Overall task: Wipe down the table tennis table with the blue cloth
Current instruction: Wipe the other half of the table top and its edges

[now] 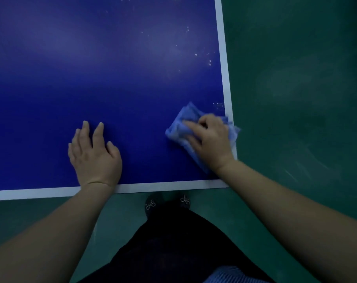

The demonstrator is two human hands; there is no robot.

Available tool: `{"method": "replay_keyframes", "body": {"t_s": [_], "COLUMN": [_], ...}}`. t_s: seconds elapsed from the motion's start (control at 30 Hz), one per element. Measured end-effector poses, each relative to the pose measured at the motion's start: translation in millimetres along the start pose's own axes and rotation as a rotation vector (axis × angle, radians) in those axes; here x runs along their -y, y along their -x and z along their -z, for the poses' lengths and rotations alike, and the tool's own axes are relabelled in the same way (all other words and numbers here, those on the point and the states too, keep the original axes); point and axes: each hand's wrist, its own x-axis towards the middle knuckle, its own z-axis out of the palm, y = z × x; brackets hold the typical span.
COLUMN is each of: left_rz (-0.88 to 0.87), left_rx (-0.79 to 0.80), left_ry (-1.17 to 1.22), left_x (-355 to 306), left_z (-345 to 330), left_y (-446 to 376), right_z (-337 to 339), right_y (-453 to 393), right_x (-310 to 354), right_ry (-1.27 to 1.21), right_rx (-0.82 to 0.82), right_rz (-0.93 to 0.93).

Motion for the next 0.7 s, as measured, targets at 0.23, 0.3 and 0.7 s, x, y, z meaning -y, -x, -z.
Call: {"method": "replay_keyframes", "body": {"t_s": [0.23, 0.3, 0.7], "left_rz": [0.009, 0.010, 0.002], "left_rx": [0.006, 0.008, 0.019], "left_ry": [0.001, 0.002, 0.015], "left_x": [-1, -1, -1], "left_z": [0, 1, 1], "left_y": [0, 0, 1], "right_z": [-4, -8, -3], "right_y": [-10, 25, -19], "right_x": [-9, 19, -14], "right_ry": [0.032, -0.019, 0.101], "right_rx": [-0.143, -0.087, -0.181], "right_rz": [-0.389, -0.269, -0.533]}}
